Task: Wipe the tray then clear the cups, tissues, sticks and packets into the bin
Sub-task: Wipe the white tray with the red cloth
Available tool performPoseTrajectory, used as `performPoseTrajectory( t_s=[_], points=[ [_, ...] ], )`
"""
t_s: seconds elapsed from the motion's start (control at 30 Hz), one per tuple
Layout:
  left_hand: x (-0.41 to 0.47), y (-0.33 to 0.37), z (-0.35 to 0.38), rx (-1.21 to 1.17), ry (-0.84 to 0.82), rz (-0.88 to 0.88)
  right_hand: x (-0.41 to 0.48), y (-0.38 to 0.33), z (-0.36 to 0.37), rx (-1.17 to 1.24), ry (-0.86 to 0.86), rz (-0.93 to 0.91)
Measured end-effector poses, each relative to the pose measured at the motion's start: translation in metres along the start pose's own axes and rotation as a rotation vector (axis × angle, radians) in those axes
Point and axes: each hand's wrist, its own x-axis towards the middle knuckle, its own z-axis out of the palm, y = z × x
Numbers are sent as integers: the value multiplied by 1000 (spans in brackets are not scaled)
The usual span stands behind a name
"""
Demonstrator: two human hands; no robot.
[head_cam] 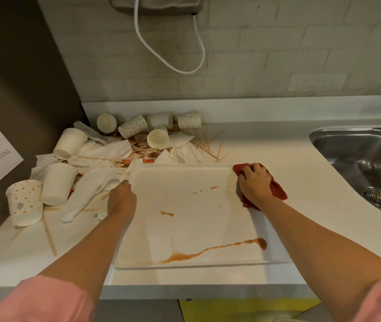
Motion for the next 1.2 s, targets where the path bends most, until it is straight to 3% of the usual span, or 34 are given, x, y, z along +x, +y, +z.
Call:
performPoseTrajectory(
  t_s=[0.3,0.93,1.07,1.2],
  points=[
    [-1,-2,-1,-98,-18,-17,-6,-43,18,98,-126,-93],
    [-3,-4,-3,-197,-17,-91,-37,-137,49,123,-206,-441],
    [-5,0,-5,-274,-10,-145,-36,-136,26,331,-270,-423],
    [-4,-2,-7,-285,-57,-148,-17,-119,1,448,-178,-370]
  ],
)
